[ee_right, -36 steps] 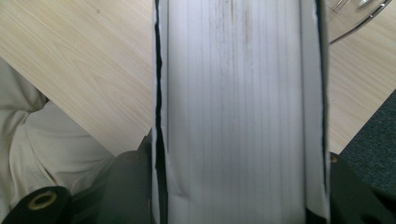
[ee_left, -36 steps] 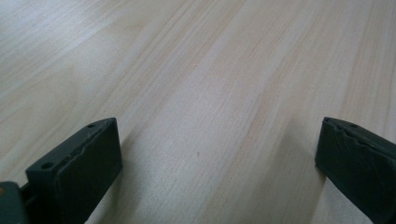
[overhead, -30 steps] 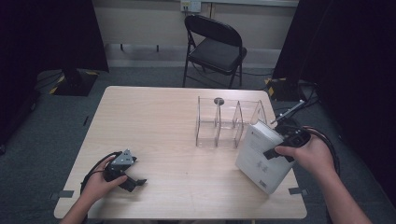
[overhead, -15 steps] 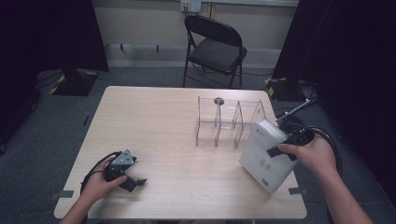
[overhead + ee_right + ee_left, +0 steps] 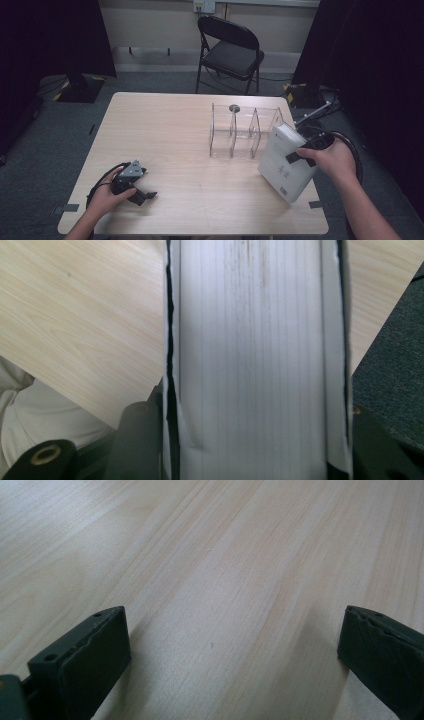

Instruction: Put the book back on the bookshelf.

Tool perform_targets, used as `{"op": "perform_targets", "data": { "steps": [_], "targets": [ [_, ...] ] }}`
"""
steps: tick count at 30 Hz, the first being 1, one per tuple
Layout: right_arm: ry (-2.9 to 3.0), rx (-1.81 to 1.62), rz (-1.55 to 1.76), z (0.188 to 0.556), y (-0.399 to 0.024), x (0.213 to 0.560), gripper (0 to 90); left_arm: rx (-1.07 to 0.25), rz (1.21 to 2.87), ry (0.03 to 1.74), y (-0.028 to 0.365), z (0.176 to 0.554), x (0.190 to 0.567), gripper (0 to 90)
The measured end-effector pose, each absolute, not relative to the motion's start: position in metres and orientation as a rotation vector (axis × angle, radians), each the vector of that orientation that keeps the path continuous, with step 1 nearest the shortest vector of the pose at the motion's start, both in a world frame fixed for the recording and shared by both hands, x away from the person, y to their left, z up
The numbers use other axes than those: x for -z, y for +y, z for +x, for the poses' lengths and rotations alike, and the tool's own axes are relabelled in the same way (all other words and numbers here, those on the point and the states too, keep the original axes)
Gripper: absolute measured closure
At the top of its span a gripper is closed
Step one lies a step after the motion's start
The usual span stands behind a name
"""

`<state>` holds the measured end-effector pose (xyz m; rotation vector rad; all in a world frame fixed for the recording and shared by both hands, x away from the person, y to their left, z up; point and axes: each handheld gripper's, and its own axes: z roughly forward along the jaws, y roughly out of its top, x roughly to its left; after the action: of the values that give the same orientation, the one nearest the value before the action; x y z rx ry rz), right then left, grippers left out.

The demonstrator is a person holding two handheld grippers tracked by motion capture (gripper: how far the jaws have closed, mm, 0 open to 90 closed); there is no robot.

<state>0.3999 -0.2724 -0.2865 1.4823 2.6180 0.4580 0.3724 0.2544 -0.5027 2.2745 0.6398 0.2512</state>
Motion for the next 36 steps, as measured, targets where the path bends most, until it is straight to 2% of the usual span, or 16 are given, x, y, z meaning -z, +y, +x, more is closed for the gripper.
{"op": "perform_targets", "data": {
  "steps": [36],
  "targets": [
    [2.532, -0.436, 1.629, 0.435, -0.264, 0.28, 52.6, -0.252, 2.276, 0.638, 0.254, 0.372, 0.503, 0.0]
  ]
}}
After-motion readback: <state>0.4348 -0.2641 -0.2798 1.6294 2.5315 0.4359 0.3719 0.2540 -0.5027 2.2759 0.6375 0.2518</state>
